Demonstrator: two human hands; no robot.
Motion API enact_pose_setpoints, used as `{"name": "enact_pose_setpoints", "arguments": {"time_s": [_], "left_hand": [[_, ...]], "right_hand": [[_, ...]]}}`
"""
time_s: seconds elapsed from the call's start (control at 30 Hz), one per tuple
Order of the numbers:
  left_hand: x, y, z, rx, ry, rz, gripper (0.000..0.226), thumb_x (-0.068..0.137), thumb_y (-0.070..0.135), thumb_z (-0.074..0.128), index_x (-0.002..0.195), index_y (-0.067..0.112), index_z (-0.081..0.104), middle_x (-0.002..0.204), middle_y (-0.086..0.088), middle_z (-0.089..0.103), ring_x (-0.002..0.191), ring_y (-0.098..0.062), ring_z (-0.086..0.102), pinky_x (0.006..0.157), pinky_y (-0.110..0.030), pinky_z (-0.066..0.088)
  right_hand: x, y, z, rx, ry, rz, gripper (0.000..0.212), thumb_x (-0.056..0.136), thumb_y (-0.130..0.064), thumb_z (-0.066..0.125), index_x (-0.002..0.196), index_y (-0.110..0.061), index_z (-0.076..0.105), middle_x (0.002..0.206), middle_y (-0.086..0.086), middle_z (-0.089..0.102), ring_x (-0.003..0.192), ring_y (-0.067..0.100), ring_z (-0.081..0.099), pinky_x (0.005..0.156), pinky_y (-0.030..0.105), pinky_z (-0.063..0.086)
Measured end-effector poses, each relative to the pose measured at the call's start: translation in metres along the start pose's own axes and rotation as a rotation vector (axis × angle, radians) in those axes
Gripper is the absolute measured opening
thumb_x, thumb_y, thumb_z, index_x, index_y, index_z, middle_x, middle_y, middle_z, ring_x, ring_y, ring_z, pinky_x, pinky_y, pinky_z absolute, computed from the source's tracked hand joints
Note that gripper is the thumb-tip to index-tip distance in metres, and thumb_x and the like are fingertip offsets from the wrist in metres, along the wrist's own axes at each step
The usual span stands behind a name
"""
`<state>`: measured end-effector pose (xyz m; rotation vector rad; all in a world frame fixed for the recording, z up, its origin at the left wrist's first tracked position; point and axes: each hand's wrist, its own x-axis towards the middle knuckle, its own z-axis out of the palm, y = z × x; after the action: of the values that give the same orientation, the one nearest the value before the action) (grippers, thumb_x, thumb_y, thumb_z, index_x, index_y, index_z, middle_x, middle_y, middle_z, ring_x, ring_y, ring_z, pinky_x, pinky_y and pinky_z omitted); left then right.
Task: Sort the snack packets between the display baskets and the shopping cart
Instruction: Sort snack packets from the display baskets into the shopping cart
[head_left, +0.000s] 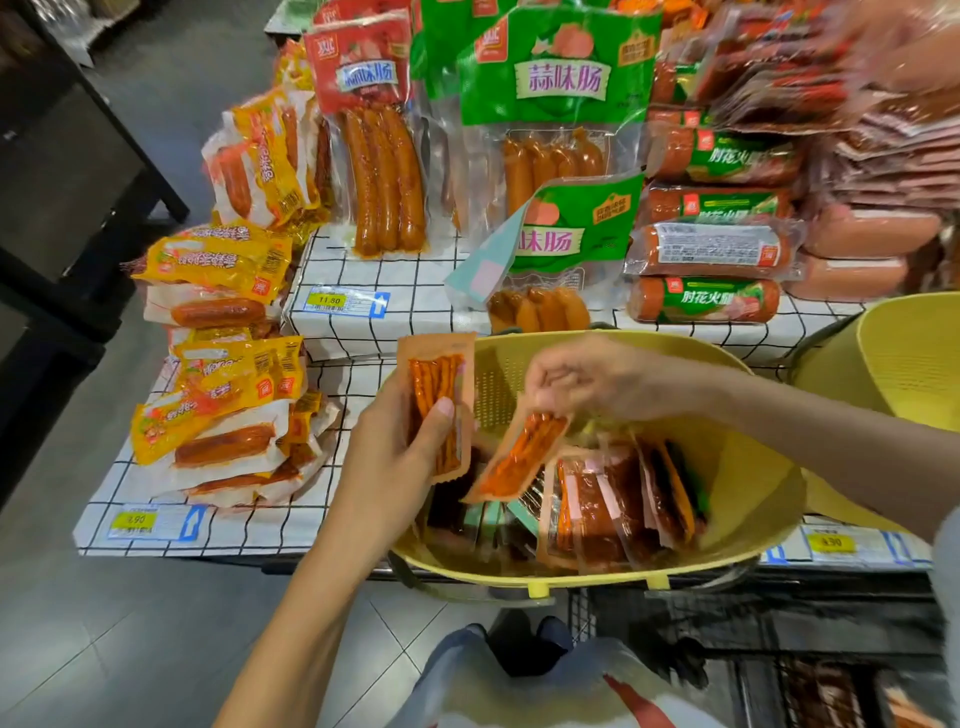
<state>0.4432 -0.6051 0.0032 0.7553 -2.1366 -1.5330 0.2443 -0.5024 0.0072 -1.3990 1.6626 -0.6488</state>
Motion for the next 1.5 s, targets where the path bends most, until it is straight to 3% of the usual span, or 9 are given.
{"name": "enact_pose_setpoints", "arguments": {"time_s": [0.2, 0.37, 0.57, 0.7, 0.83, 0.97, 1.17, 1.37, 1.5], "left_hand": [[-0.002, 0.009, 0.011, -0.281, -0.333, -0.172, 0.040, 0.081, 0.046, 0.051, 0.114, 0.023, 0.059, 0.105, 0.009, 0.073, 0.096, -0.004, 0.068, 0.073, -0.013, 0.052], [-0.001, 0.005, 0.015, -0.392, -0.352, -0.354, 0.053, 0.065, 0.023, 0.074, 0.114, 0.010, 0.058, 0.102, -0.009, 0.073, 0.093, -0.021, 0.071, 0.075, -0.029, 0.058], [-0.005, 0.004, 0.017, -0.241, -0.146, -0.382, 0.031, 0.076, 0.004, 0.074, 0.102, 0.014, 0.060, 0.093, -0.012, 0.073, 0.083, -0.025, 0.072, 0.071, -0.037, 0.059], [-0.003, 0.004, 0.007, -0.220, -0.066, -0.361, 0.033, 0.079, 0.005, 0.073, 0.106, 0.016, 0.059, 0.094, -0.010, 0.073, 0.085, -0.026, 0.072, 0.075, -0.042, 0.059], [-0.002, 0.006, 0.008, -0.252, -0.096, -0.357, 0.030, 0.081, 0.004, 0.071, 0.105, 0.019, 0.061, 0.093, -0.004, 0.074, 0.083, -0.020, 0.073, 0.068, -0.034, 0.060], [-0.001, 0.005, 0.007, -0.254, -0.073, -0.372, 0.031, 0.082, 0.004, 0.069, 0.104, 0.024, 0.059, 0.096, -0.004, 0.074, 0.088, -0.021, 0.072, 0.075, -0.038, 0.058], [0.009, 0.007, 0.010, -0.135, -0.018, -0.297, 0.029, 0.093, 0.006, 0.057, 0.117, 0.020, 0.052, 0.099, -0.001, 0.069, 0.082, -0.006, 0.070, 0.067, -0.022, 0.052], [0.019, 0.024, 0.026, -0.395, -0.369, -0.390, 0.049, 0.082, 0.056, 0.048, 0.118, 0.025, 0.060, 0.100, 0.004, 0.075, 0.091, -0.009, 0.071, 0.065, -0.020, 0.057], [0.022, 0.024, 0.035, -0.316, -0.427, -0.336, 0.067, 0.058, 0.034, 0.077, 0.119, 0.019, 0.055, 0.098, 0.003, 0.074, 0.090, -0.012, 0.072, 0.066, -0.020, 0.056]], "right_hand": [[0.006, -0.040, 0.006, 0.226, 0.415, -0.087, 0.014, 0.088, -0.003, 0.062, 0.079, -0.013, 0.063, 0.076, 0.000, 0.064, 0.070, 0.001, 0.061, 0.071, 0.016, 0.053], [0.006, -0.028, 0.037, 0.164, 0.615, -0.009, 0.018, 0.082, -0.015, 0.071, 0.073, -0.030, 0.064, 0.077, -0.009, 0.067, 0.076, 0.005, 0.064, 0.079, 0.030, 0.056], [0.005, 0.002, 0.033, 0.252, 0.786, -0.028, 0.020, 0.091, -0.016, 0.061, 0.071, -0.020, 0.064, 0.067, -0.010, 0.063, 0.066, 0.006, 0.062, 0.060, 0.017, 0.050], [0.002, 0.029, 0.037, -0.427, 0.224, 0.330, 0.018, 0.094, -0.031, 0.055, 0.083, -0.017, 0.060, 0.072, -0.009, 0.054, 0.067, 0.010, 0.054, 0.058, 0.015, 0.045], [0.008, 0.042, 0.047, -0.670, -0.074, 0.400, 0.025, 0.096, -0.037, 0.051, 0.089, -0.014, 0.046, 0.091, 0.004, 0.050, 0.087, 0.020, 0.052, 0.069, 0.030, 0.044], [0.008, 0.038, 0.037, -0.354, -0.068, 0.345, 0.015, 0.090, -0.022, 0.063, 0.092, -0.006, 0.065, 0.096, -0.001, 0.060, 0.092, 0.012, 0.057, 0.084, 0.026, 0.049], [-0.021, 0.001, -0.009, 0.062, 0.066, -0.024, 0.008, 0.090, -0.005, 0.059, 0.089, -0.002, 0.067, 0.082, -0.004, 0.067, 0.074, 0.000, 0.064, 0.065, 0.013, 0.049], [-0.005, -0.015, -0.012, 0.155, 0.370, -0.147, 0.007, 0.081, -0.004, 0.071, 0.088, -0.004, 0.072, 0.076, -0.001, 0.070, 0.071, 0.003, 0.065, 0.071, 0.024, 0.055], [-0.002, -0.014, -0.006, 0.259, 0.559, -0.159, 0.005, 0.078, -0.010, 0.074, 0.083, -0.012, 0.074, 0.066, -0.011, 0.070, 0.064, 0.000, 0.063, 0.060, 0.018, 0.052]]}}
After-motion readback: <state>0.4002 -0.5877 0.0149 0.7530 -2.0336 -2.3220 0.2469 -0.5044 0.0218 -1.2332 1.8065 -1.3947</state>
